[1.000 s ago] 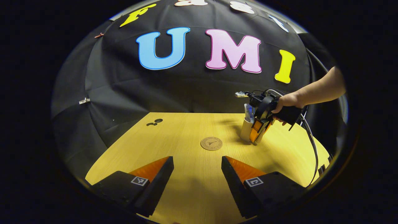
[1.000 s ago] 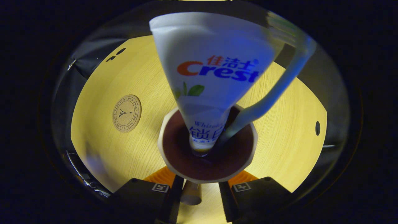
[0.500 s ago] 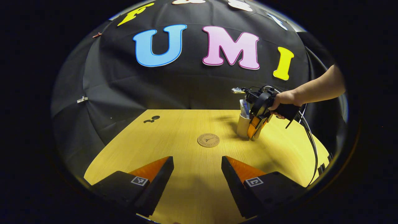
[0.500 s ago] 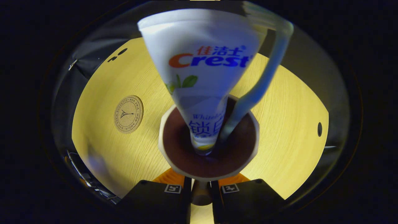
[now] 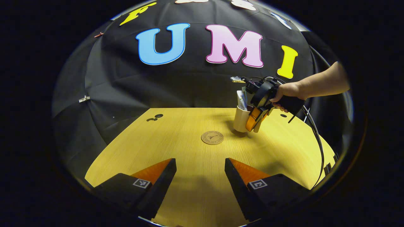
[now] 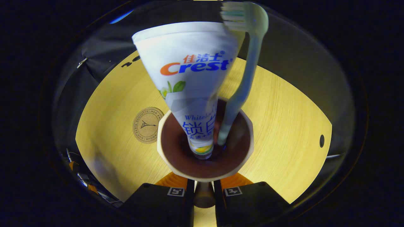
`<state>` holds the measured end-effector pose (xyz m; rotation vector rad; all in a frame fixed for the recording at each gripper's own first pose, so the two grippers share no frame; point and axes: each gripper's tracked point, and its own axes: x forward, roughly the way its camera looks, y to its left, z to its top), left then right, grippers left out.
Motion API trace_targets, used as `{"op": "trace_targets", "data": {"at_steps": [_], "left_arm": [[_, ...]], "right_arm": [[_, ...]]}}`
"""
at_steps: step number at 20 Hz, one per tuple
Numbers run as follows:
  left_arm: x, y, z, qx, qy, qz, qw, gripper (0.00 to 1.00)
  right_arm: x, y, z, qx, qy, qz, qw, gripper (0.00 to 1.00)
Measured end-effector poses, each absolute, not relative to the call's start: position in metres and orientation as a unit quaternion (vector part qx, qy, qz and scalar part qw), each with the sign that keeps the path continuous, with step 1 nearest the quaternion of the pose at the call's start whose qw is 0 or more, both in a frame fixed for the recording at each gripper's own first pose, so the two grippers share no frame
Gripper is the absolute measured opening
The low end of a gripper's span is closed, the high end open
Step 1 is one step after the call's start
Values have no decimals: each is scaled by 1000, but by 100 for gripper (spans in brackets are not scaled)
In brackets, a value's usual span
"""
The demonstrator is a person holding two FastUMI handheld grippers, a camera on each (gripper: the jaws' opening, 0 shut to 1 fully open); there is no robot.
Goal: Put the toothbrush and toothpaste on the desktop into the cup, then pick up the cup and place it on the coaster on the desktop.
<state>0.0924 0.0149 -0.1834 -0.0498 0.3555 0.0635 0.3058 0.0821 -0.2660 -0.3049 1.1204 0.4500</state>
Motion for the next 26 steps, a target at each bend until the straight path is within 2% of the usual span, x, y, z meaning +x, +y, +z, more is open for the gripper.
{"op": "trace_targets", "data": {"at_steps": [11, 25, 26], "left_arm": [[54, 42, -194, -40, 184, 62, 980, 98], [-5, 86, -211, -55, 207, 121, 969, 98], [-8, 85, -212, -56, 210, 121, 969, 98]], "right_arm": [[288, 171, -268, -179, 514, 261, 797, 30], [274, 190, -283, -222, 519, 270, 780, 31], [273, 191, -281, -226, 520, 269, 779, 24]]}}
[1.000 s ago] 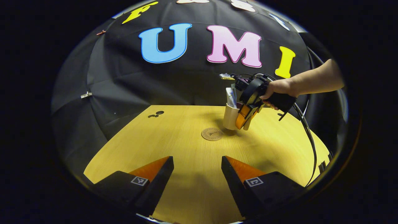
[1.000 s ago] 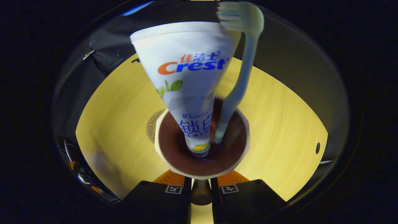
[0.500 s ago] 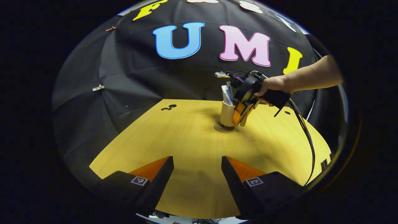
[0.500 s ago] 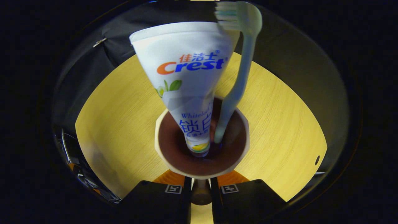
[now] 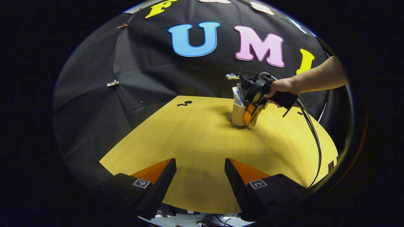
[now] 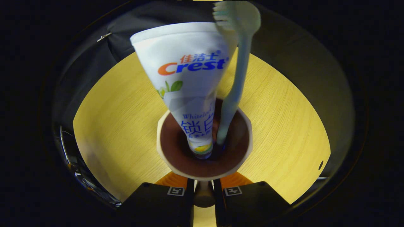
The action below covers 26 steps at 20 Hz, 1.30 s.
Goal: Put the toothbrush and toothpaste on the desktop into the cup, then pick up the cup and place it on the coaster on the desktop.
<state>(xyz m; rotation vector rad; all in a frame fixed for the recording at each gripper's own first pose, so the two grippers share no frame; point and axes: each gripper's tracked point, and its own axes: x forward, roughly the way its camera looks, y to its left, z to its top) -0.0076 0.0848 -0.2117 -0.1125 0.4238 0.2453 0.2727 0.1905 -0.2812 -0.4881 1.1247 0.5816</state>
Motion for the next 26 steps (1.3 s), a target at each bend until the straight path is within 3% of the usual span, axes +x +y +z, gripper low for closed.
{"op": "trace_targets", "data": {"at_steps": [1, 4, 5, 6, 8, 9, 12, 15, 22, 26], "left_arm": [[-10, 84, -212, -56, 211, 122, 968, 98], [-16, 85, -211, -53, 211, 124, 968, 98], [-17, 85, -210, -53, 210, 124, 968, 98], [-19, 85, -210, -53, 209, 123, 969, 98], [-20, 82, -206, -52, 207, 122, 969, 98], [-22, 81, -203, -51, 205, 121, 970, 98], [-27, 76, -193, -46, 198, 114, 972, 98], [-27, 67, -179, -47, 189, 99, 976, 97], [-19, 44, -130, -24, 147, 33, 988, 98], [-16, 39, -100, -35, 128, 26, 991, 98]], "right_arm": [[273, 191, -281, -225, 520, 268, 779, 31], [271, 192, -280, -214, 523, 266, 781, 32], [268, 193, -277, -206, 522, 269, 783, 45], [271, 198, -277, -195, 519, 270, 787, 41], [269, 204, -275, -177, 518, 270, 792, 48], [267, 202, -272, -172, 516, 269, 795, 60], [263, 206, -265, -149, 506, 270, 806, 77], [250, 202, -243, -129, 488, 265, 821, 100], [212, 156, -144, -85, 390, 219, 891, 100], [174, 118, -91, -55, 322, 172, 929, 99]]}}
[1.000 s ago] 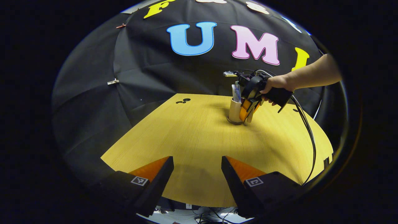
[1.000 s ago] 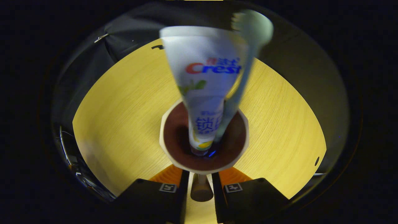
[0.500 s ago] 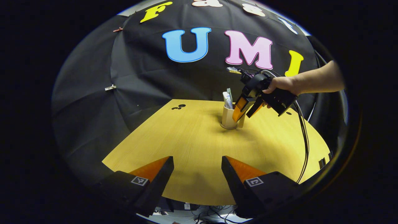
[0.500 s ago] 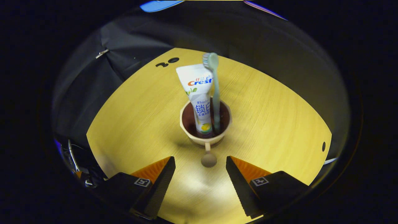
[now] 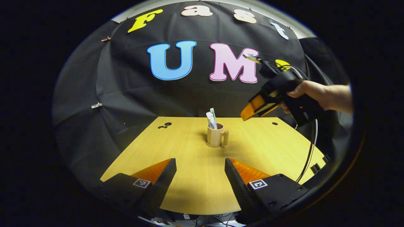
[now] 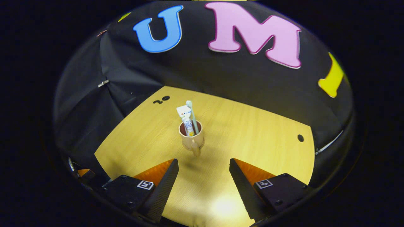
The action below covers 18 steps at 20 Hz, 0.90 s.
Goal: Put the toothbrush and toothpaste on the desktop into the cup, then pick up the cup and place it on the coaster on the desktop.
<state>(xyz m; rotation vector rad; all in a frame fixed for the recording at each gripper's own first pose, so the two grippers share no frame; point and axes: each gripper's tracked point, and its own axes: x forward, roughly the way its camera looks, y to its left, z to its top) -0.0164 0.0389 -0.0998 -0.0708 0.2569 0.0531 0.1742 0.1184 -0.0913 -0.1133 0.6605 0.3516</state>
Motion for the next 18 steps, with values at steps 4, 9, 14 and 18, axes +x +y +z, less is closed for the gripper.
{"op": "trace_targets", "data": {"at_steps": [4, 9, 14, 18], "left_arm": [[-14, 27, -57, -32, 90, 9, 995, 98], [-26, 12, -23, -45, 61, -7, 997, 97], [-45, 7, -9, -41, 27, 0, 999, 97], [-59, -11, -15, -35, 16, -25, 999, 98]], "right_arm": [[127, 77, -50, -3, 232, 116, 966, 99], [73, 26, -34, 43, 153, 30, 987, 99], [4, -8, -16, 41, 93, -18, 995, 98], [-46, 7, -21, 20, 72, -12, 997, 98]]}}
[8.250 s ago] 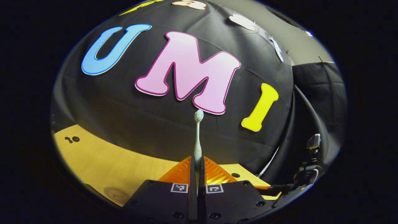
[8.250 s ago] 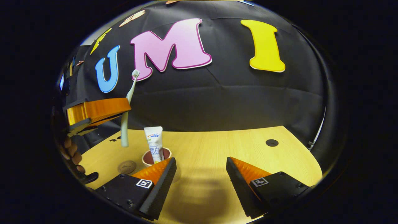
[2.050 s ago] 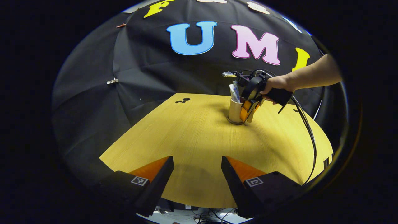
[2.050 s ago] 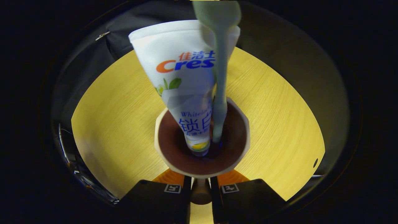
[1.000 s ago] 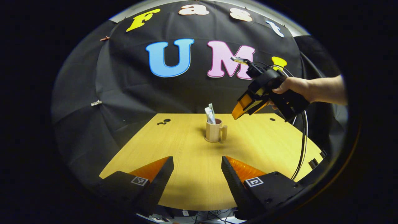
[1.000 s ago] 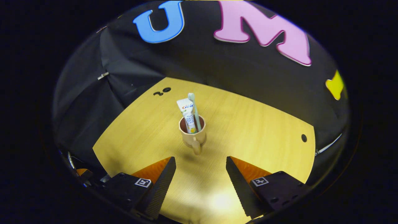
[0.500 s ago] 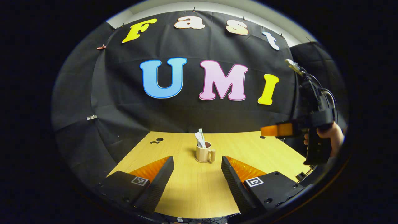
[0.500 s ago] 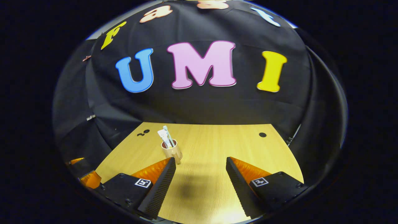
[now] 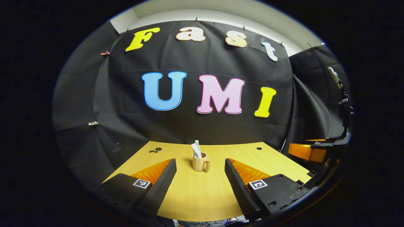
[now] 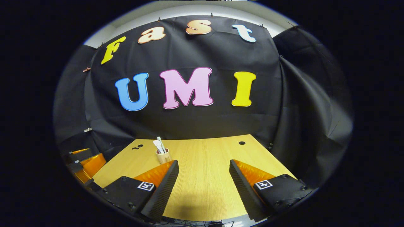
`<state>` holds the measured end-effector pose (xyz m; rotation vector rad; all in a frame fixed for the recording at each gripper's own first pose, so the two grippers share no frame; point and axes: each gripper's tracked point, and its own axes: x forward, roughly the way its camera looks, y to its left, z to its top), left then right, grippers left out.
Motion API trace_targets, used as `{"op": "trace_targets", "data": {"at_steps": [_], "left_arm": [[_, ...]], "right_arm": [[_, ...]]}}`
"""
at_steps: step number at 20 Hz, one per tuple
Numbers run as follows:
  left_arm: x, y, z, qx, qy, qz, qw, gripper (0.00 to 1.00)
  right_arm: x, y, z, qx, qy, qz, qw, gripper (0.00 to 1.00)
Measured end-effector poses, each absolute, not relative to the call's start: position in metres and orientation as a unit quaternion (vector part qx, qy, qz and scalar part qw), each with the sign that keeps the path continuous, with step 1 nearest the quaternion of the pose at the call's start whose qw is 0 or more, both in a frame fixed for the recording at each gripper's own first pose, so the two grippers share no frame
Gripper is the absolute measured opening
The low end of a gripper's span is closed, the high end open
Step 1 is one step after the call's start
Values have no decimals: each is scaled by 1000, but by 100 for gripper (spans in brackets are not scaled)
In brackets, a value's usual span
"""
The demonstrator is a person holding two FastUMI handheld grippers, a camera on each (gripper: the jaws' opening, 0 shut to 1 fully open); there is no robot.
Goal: Put the toothbrush and toothpaste on the desktop into the cup, then pick up the cup and place it on the coaster on the desktop.
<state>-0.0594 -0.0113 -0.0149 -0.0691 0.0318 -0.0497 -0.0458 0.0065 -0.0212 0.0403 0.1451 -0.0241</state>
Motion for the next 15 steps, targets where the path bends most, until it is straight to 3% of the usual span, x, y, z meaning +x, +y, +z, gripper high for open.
{"op": "trace_targets", "data": {"at_steps": [6, 15], "left_arm": [[-75, -16, -13, -22, -1, -30, 999, 98], [-92, -8, -35, -19, 14, -27, 999, 97]], "right_arm": [[-75, 33, -30, 6, 65, 15, 998, 98], [-82, 39, -41, 14, 75, 12, 997, 98]]}}
